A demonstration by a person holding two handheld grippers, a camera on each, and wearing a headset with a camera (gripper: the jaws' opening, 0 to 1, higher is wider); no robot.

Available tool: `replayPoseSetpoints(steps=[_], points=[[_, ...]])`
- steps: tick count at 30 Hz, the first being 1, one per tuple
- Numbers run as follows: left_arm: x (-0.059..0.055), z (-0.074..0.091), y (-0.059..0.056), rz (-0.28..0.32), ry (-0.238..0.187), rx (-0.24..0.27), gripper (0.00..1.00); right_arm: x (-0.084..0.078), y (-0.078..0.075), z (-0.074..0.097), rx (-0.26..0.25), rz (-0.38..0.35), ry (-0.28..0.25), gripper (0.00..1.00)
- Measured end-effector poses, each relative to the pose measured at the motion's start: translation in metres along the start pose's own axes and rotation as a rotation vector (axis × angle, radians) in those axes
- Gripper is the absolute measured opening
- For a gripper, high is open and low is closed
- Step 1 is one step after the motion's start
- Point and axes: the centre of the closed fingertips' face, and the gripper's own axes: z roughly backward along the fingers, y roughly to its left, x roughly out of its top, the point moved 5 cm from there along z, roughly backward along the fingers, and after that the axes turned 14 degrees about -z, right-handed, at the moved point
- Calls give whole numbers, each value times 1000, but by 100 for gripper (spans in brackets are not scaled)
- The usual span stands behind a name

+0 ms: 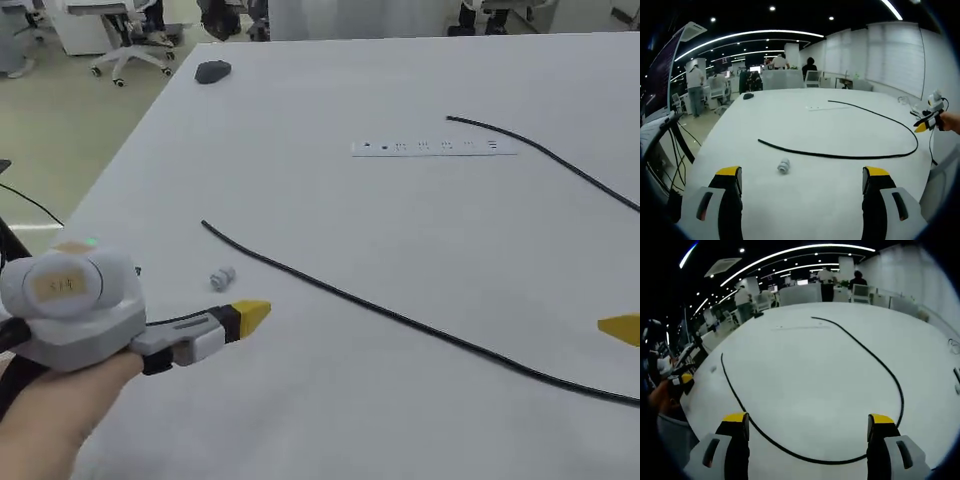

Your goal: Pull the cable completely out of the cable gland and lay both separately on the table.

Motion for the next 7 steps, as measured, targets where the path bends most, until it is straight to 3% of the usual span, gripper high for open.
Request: replayPoseSetpoints(steps=[2,7], points=[[-1,0,-1,-28,16,-1,100,-1,-2,2,3,-10,-10,99],[0,0,-7,-28,22,-18,100,-1,1,4,20,-3,-33,99]])
